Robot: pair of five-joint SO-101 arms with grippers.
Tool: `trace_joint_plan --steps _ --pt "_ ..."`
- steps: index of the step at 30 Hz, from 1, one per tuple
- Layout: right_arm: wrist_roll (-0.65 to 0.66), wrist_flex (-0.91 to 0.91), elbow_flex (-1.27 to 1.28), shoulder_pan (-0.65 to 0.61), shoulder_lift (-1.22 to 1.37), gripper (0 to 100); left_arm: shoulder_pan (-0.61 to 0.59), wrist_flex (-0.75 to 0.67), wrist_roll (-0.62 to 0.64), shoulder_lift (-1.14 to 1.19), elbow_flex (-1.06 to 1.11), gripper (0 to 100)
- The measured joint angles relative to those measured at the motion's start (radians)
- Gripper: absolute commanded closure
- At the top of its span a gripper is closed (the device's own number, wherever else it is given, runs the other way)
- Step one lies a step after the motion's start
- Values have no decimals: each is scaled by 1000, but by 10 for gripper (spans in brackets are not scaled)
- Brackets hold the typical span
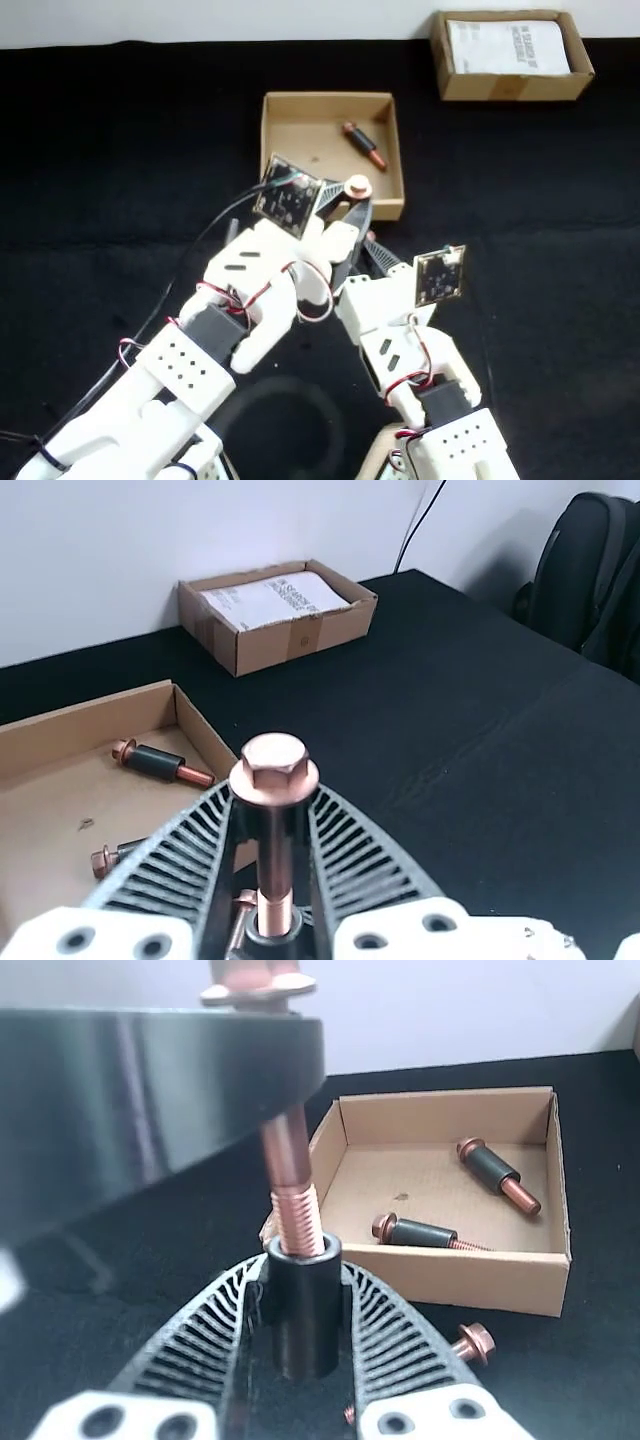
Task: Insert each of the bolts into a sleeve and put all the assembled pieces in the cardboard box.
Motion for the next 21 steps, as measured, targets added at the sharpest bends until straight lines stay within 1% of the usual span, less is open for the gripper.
trace_joint_plan --steps 3,6,7,9,11,13,17,21 --pt "0 0 0 0 0 991 0 -5 -55 0 41 991" --pt "0 2 2 0 2 991 0 -5 -72 0 75 982" --pt "0 2 3 0 2 991 0 -5 -81 0 80 964" --pt "3 2 2 0 2 991 2 -5 -106 -2 91 895" --pt "38 2 3 0 2 991 -3 -5 -115 -2 103 832" --pt "71 2 3 0 2 991 -3 3 -120 -3 106 806" --pt "87 2 5 0 3 991 -3 117 -120 -5 75 801" --pt "92 2 5 -2 2 991 -3 307 -121 -3 0 800"
